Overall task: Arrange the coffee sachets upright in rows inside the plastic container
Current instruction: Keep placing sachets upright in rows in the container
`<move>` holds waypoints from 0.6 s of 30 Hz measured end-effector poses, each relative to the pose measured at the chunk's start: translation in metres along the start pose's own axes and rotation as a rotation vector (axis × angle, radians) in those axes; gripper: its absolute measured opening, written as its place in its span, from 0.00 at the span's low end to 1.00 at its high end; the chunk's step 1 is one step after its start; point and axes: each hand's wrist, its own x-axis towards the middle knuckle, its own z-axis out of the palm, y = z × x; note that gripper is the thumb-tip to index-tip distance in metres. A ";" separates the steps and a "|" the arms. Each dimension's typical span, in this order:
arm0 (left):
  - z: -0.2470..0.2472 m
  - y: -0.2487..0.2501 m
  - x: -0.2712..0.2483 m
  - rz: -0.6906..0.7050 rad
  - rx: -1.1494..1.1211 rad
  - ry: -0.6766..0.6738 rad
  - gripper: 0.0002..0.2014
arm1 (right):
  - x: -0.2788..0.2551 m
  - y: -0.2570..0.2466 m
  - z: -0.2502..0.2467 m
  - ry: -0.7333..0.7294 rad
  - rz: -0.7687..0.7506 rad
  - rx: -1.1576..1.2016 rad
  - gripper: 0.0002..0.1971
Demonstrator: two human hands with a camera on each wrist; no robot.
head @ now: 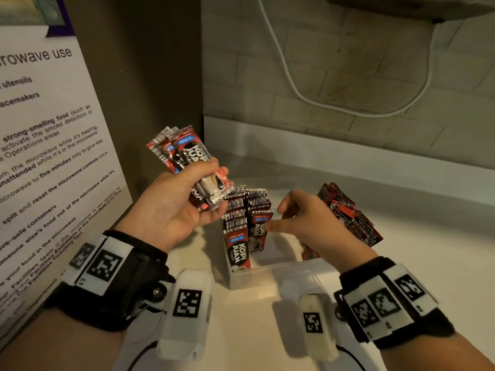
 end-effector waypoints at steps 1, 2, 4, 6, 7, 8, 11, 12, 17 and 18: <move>0.002 -0.001 -0.002 0.006 0.028 -0.041 0.08 | -0.004 -0.006 -0.004 0.038 -0.045 0.074 0.16; 0.003 -0.002 -0.004 0.011 0.052 -0.072 0.06 | -0.009 -0.012 -0.008 0.065 -0.086 0.147 0.14; 0.007 -0.007 -0.007 0.022 0.106 -0.104 0.07 | -0.019 -0.024 -0.010 0.066 -0.157 0.265 0.11; 0.010 -0.013 -0.009 0.047 0.182 -0.120 0.12 | -0.027 -0.033 -0.008 0.025 -0.212 0.375 0.11; 0.012 -0.016 -0.010 0.060 0.221 -0.131 0.12 | -0.030 -0.036 -0.006 0.007 -0.231 0.416 0.13; 0.014 -0.019 -0.011 0.072 0.256 -0.145 0.12 | -0.032 -0.038 -0.004 -0.007 -0.244 0.436 0.16; 0.021 -0.026 -0.017 0.094 0.310 -0.187 0.15 | -0.033 -0.041 0.005 -0.011 -0.281 0.431 0.15; 0.023 -0.028 -0.019 0.100 0.316 -0.194 0.16 | -0.033 -0.041 0.007 0.001 -0.287 0.445 0.14; 0.027 -0.029 -0.024 0.044 0.275 -0.254 0.11 | -0.032 -0.041 0.007 0.049 -0.259 0.473 0.13; 0.027 -0.029 -0.024 0.023 0.262 -0.281 0.09 | -0.032 -0.041 0.006 0.052 -0.255 0.460 0.13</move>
